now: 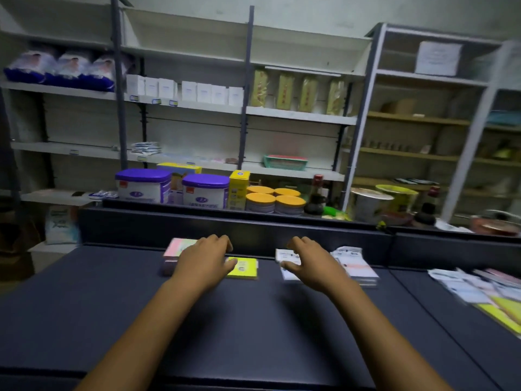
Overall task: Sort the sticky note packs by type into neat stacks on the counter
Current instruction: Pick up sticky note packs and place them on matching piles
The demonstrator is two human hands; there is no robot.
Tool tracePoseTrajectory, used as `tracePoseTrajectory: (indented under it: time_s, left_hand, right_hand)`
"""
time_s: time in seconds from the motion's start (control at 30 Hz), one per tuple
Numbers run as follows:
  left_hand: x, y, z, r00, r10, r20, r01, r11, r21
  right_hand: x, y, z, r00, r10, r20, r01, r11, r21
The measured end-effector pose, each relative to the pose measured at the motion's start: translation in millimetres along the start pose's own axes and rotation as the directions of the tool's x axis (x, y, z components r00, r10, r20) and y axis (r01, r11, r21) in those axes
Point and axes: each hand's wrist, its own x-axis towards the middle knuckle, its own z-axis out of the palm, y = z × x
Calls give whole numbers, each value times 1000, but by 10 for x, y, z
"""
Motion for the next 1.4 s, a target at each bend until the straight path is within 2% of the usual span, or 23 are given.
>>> tracePoseTrajectory:
  time_s: [0.23, 0.53, 0.77, 1.07, 1.4]
  left_hand:
    - [-102, 1296, 202, 987, 129, 101, -132, 991, 26]
    - [-463, 2953, 431, 957, 284, 65, -280, 958, -62]
    - [-634, 3947, 574, 917, 389, 84, -377, 917, -133]
    - [-352, 4709, 919, 895, 443, 56, -426, 885, -190]
    - [448, 5408, 1578, 888, 456, 58, -426, 865, -266]
  right_hand:
    - [-990, 1037, -621, 982, 190, -1, -189, 980, -68]
    - [-2295, 2195, -1268, 936, 350, -46, -352, 932, -81]
    - [-3037, 2832, -1590, 890, 454, -37, -456, 883, -112]
    - [-3192, 3526, -1741, 848, 519, -105, -527, 847, -74]
    - [-2789, 4604, -1761, 828, 550, -114, -559, 824, -87]
